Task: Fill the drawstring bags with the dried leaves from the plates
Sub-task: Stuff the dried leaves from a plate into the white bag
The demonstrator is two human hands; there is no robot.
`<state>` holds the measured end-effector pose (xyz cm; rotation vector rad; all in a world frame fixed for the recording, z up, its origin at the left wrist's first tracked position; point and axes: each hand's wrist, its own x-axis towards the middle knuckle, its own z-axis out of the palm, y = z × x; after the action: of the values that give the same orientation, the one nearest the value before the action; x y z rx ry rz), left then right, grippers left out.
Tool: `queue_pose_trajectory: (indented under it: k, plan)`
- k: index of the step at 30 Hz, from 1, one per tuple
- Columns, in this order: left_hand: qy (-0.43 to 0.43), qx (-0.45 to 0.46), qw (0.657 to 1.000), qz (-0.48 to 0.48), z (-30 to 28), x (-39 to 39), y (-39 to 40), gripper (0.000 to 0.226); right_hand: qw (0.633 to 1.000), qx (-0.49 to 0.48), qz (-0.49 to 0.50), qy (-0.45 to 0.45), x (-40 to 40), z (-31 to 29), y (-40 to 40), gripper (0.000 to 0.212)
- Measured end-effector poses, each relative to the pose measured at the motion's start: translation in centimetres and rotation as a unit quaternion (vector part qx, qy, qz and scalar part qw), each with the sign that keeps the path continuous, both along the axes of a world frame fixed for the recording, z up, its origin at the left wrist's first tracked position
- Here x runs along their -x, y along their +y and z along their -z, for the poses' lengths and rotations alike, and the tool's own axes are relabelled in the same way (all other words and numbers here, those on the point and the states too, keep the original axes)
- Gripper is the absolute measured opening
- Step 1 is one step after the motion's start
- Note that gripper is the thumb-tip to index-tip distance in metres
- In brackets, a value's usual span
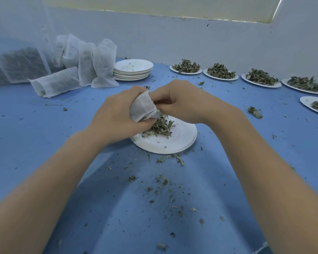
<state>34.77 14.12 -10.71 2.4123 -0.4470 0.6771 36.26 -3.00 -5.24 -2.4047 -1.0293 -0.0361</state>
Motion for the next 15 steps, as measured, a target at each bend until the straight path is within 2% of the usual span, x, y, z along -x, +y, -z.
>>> queue_pose_trajectory:
  k: [4, 6, 10, 13, 15]
  plan:
    - [0.012, 0.003, 1.000, 0.000, -0.2, 0.0, 0.1, 0.040, 0.996, -0.089, 0.006, 0.013, 0.1, -0.6, -0.7, 0.040]
    - [0.014, 0.022, 1.000, 0.002, -0.3, 0.1, 0.0, 0.041, 0.991, -0.135, 0.015, 0.000, 0.1, -0.5, -0.6, 0.036]
    - [0.023, 0.033, 0.999, 0.005, -0.3, 0.3, -0.8, 0.038, 0.993, -0.100, 0.055, -0.044, 0.1, 0.5, 1.1, 0.031]
    - [0.029, 0.039, 0.999, 0.017, -0.5, 0.7, -1.4, 0.036, 0.988, -0.130, 0.079, -0.018, 0.1, 1.1, 1.6, 0.037]
    - [0.031, 0.038, 0.998, 0.026, -0.8, 0.9, -1.4, 0.037, 0.987, -0.148, 0.063, 0.016, 0.0, 1.1, 1.3, 0.033]
